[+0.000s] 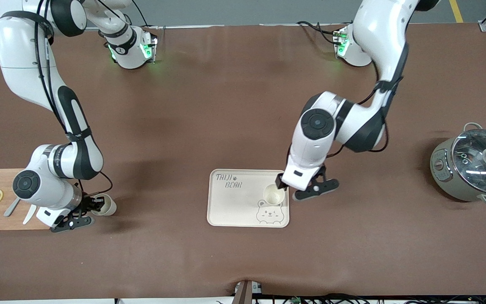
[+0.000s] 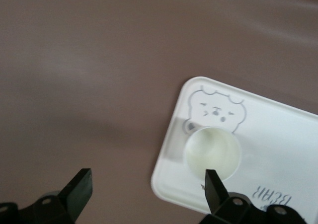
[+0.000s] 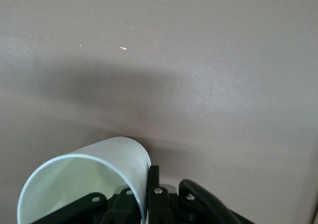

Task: Place white IKEA cup upright on tray with both arms
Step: 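Withdraw the left gripper while the right gripper carries its cup toward the tray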

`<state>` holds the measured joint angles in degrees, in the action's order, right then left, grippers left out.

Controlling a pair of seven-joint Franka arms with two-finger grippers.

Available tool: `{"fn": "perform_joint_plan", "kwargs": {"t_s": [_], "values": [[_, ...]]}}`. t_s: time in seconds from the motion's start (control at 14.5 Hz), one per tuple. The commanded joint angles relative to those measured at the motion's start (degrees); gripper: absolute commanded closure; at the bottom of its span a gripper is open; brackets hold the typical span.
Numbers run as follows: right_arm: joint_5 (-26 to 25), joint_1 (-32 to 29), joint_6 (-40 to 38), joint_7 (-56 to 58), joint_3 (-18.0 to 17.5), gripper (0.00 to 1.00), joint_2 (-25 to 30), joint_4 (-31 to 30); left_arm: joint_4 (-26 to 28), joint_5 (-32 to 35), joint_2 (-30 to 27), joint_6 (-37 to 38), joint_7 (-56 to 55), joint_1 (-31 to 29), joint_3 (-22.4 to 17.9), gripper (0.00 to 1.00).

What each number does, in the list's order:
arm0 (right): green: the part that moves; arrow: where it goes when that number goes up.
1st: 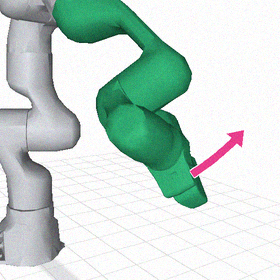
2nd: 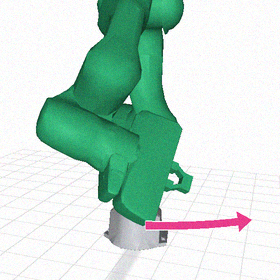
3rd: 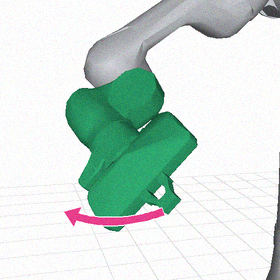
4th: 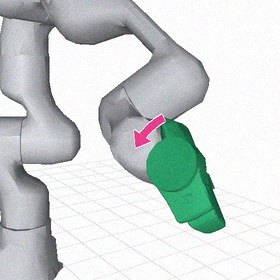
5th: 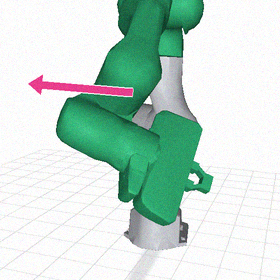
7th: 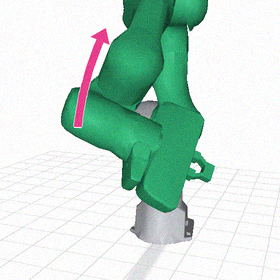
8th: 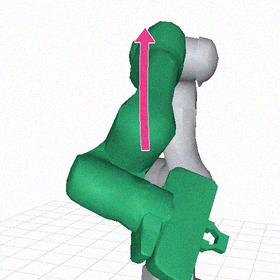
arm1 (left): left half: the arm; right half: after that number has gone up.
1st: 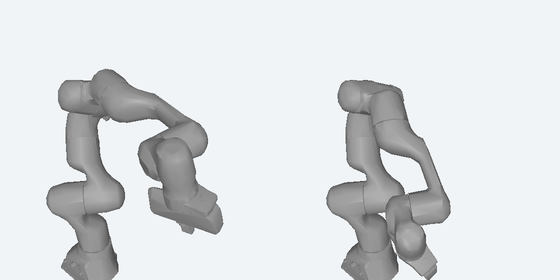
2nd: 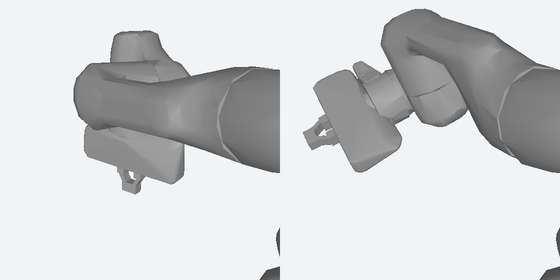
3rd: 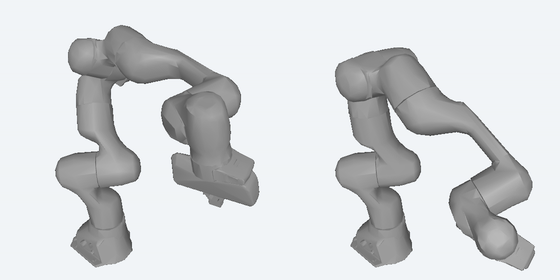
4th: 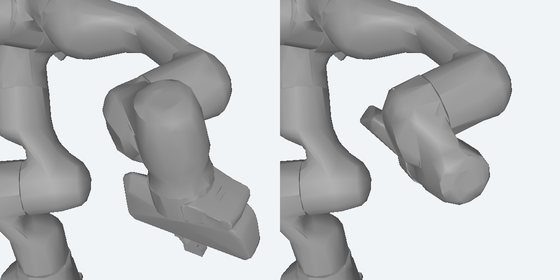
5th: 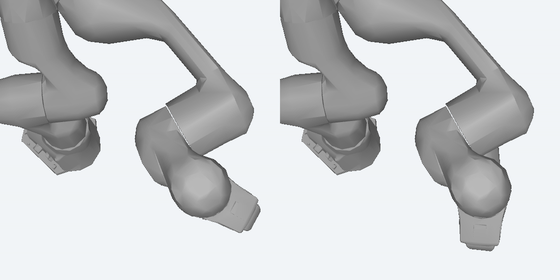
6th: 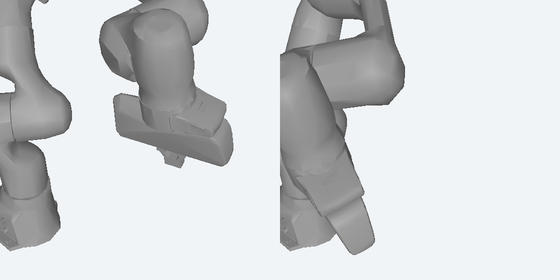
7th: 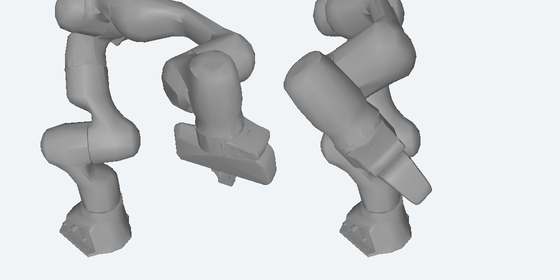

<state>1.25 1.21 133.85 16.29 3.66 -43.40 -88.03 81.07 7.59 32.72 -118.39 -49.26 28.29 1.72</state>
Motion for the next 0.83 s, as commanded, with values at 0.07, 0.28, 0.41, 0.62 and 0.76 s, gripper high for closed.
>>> {"fn": "perform_joint_plan", "kwargs": {"t_s": [0.07, 0.28, 0.41, 0.62, 0.76], "values": [[0.9, -0.1, -1.4, -0.6, -0.7, 1.00, 0.2, 0.7, 1.6, -4.6, -6.9, 8.8, 16.9, -7.9, -0.1, 0.00], [5.9, 0.3, -11.2, -1.2, -1.0, 1.00, 0.5, 6.1, 1.6, -5.7, -8.9, 11.4, 28.6, -14.6, 0.0, 0.00], [9.0, 1.5, -17.2, -3.0, -1.0, 1.00, 0.7, 9.9, 1.5, -5.6, -9.1, 11.4, 33.0, -18.2, 0.0, 0.00], [9.2, 4.4, -22.1, -13.8, -0.9, 1.00, 1.6, 12.5, 1.6, -5.7, -9.7, 11.4, 39.5, -22.7, 0.1, 0.00], [9.5, 7.6, -22.4, -22.2, -1.0, 1.00, 1.7, 12.9, 1.6, -5.7, -10.1, 11.4, 41.7, -24.4, 0.1, 0.00]]}}
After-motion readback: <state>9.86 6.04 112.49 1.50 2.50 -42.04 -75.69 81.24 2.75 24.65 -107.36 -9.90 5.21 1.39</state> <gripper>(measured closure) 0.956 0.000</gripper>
